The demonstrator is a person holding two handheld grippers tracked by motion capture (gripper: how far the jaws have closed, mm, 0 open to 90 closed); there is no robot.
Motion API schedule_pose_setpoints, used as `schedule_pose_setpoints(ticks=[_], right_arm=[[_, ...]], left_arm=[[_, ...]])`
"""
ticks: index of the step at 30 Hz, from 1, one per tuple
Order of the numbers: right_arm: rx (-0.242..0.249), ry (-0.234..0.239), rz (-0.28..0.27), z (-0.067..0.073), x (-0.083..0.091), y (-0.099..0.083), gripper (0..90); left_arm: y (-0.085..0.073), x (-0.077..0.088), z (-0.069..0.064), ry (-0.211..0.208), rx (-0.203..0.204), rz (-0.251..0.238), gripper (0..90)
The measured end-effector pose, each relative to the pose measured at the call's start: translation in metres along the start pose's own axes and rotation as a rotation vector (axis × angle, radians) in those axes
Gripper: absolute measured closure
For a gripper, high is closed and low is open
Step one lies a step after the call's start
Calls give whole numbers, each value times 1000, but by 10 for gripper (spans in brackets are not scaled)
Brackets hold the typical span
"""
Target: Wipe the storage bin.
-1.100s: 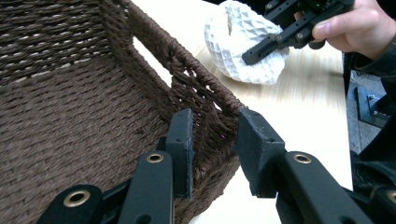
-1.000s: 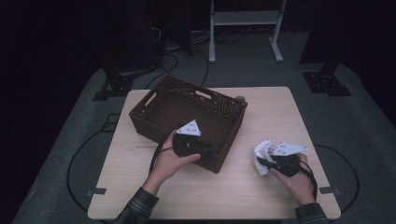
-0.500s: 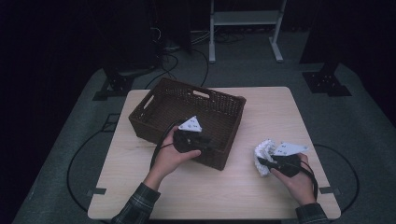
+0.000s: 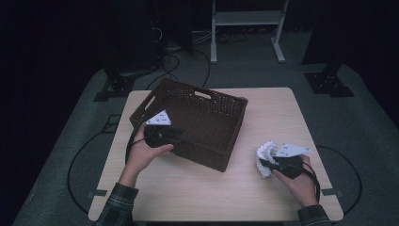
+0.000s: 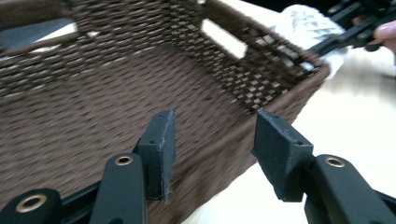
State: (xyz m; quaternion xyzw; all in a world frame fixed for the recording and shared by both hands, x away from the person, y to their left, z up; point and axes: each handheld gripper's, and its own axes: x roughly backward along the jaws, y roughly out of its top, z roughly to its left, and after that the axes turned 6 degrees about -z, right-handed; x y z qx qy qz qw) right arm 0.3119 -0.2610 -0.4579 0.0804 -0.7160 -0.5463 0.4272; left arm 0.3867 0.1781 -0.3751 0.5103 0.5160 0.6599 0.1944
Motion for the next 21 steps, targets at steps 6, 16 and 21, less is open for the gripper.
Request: schedule_pose_setpoints(ticks=[6, 16, 21], right_arm=[[1, -1, -3, 0, -1, 0, 762], [-1, -3, -5, -1, 0, 0, 762], [1, -2, -5, -1, 0, 0, 761]], left_arm=[[-13, 16, 24, 30, 38, -21, 424], [-27, 19, 48, 52, 73, -4, 344], [-28, 14, 48, 58, 6, 16, 351]])
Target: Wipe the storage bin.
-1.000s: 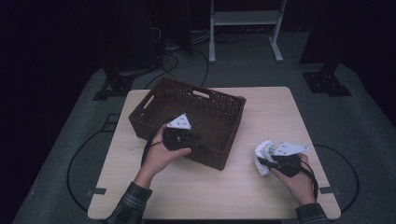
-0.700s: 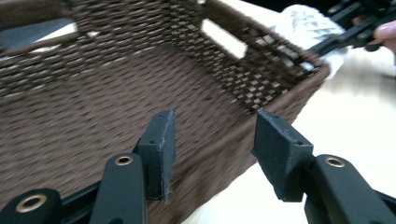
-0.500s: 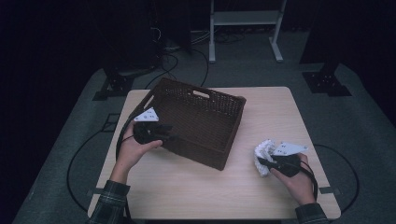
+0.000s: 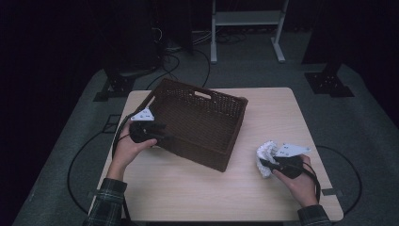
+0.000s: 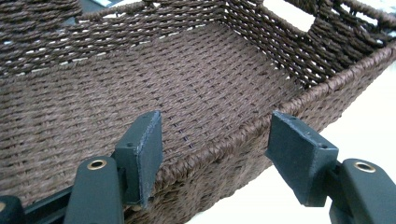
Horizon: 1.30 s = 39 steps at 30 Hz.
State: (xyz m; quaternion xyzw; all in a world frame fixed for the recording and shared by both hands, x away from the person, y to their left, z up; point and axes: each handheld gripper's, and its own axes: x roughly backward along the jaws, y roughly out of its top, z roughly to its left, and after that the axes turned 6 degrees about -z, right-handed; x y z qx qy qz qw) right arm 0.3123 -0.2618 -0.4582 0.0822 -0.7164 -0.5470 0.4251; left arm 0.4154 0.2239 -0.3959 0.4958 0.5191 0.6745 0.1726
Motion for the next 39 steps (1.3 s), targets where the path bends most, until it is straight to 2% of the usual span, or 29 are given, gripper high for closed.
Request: schedule_pose_setpoints(ticks=[7, 12, 17, 24, 31, 35, 39], right_arm=[[0, 1, 1, 0, -1, 0, 762], [-1, 1, 3, 1, -1, 0, 761], [-3, -4, 0, 0, 0, 0, 762], [-6, -6, -3, -1, 2, 0, 762], [-7, -6, -4, -2, 2, -1, 761], [-5, -6, -1, -1, 1, 0, 762], [-6, -6, -1, -1, 2, 0, 762]], left_arm=[[1, 0, -4, 18, -21, 14, 402], [5, -5, -13, 7, -44, 43, 429], [11, -15, -30, -40, -81, 76, 493], [20, -28, -53, -112, -108, 92, 669], [27, -40, -71, -165, -122, 100, 686], [30, -47, -79, -199, -111, 96, 684], [34, -51, -87, -200, -107, 114, 649]])
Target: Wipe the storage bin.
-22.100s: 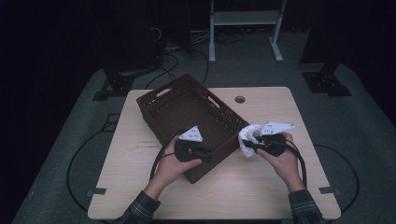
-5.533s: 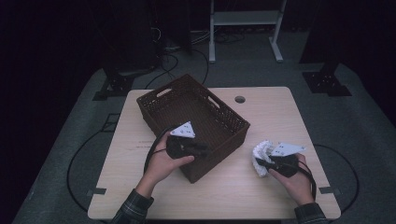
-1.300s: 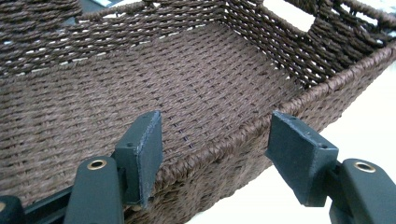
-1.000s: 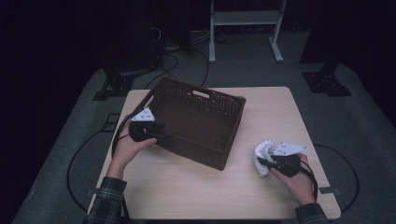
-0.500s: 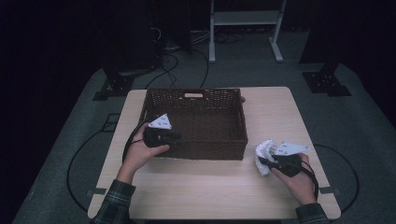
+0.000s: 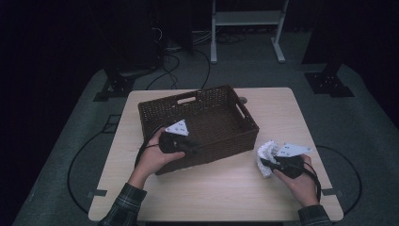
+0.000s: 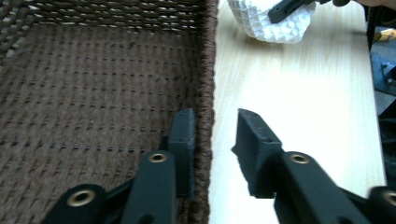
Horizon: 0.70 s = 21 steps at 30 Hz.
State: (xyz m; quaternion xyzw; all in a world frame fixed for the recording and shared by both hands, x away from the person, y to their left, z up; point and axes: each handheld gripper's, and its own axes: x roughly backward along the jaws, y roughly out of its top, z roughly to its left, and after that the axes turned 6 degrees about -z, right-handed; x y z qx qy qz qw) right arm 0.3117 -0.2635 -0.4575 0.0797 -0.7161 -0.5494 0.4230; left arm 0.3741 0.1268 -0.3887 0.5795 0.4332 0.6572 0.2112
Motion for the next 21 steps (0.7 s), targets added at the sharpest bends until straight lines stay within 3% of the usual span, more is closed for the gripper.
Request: schedule_pose_setpoints(ticks=[4, 10, 21], right_arm=[[0, 1, 1, 0, 0, 0, 762], [3, 3, -1, 0, 0, 0, 762], [1, 3, 2, 1, -2, 0, 762]], left_arm=[[1, 8, 0, -5, 28, -22, 618], [-5, 27, -1, 20, 24, -19, 592], [-19, 53, 8, 56, 59, -49, 617]])
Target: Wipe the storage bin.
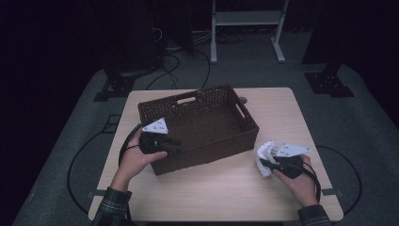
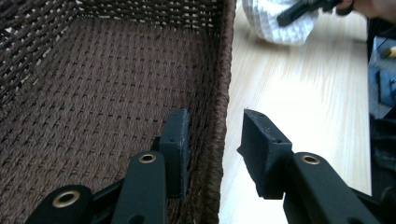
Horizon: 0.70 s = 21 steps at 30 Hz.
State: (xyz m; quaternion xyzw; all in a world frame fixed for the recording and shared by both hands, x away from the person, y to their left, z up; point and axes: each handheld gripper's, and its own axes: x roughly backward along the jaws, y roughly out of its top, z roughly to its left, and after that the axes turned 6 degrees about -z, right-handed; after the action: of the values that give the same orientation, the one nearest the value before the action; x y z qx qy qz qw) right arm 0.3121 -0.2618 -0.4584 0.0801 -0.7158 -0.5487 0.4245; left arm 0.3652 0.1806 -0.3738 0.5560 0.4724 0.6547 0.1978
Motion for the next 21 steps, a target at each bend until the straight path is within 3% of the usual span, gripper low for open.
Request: schedule_pose_setpoints(ticks=[3, 13, 16, 21], right_arm=[[2, 1, 1, 0, 0, 0, 761], [3, -1, 0, -1, 1, 0, 761], [4, -2, -1, -1, 1, 0, 762], [2, -2, 0, 0, 0, 0, 761]], left_arm=[[-4, -2, 4, 14, -4, 23, 630], [-13, 5, 11, -63, 38, -31, 735], [-15, 1, 9, -78, 24, 12, 795], [-14, -2, 6, -67, 25, 11, 822]])
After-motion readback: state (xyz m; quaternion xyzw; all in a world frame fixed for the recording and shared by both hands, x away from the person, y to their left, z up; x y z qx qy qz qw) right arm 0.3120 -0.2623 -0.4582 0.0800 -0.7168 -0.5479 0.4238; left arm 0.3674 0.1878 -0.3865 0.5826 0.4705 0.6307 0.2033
